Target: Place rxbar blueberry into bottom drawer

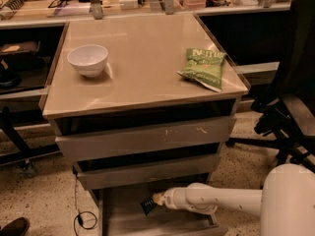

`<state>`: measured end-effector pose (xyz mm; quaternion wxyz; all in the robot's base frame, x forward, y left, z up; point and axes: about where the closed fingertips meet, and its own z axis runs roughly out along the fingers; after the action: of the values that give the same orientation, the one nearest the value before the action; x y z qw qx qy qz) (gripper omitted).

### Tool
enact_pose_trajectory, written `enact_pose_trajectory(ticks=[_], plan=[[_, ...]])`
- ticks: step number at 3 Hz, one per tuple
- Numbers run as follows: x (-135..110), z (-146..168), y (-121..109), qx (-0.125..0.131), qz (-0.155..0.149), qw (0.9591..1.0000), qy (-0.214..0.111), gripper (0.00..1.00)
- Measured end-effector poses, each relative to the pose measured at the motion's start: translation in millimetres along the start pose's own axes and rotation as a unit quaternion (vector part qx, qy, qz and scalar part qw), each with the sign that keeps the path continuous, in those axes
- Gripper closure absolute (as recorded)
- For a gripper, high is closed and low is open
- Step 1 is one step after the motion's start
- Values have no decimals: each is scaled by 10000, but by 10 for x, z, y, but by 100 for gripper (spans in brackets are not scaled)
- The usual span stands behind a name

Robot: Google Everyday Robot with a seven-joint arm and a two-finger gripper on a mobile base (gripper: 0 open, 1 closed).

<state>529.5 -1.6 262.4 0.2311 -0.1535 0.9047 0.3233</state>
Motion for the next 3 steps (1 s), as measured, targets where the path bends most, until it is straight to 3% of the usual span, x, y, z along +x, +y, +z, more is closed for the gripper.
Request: enact_pose_trajectory(ticks=[1, 3], plan=[[57, 308, 18, -244, 120, 9996, 2, 100], [79, 713, -127, -473, 424, 9980, 14, 100]])
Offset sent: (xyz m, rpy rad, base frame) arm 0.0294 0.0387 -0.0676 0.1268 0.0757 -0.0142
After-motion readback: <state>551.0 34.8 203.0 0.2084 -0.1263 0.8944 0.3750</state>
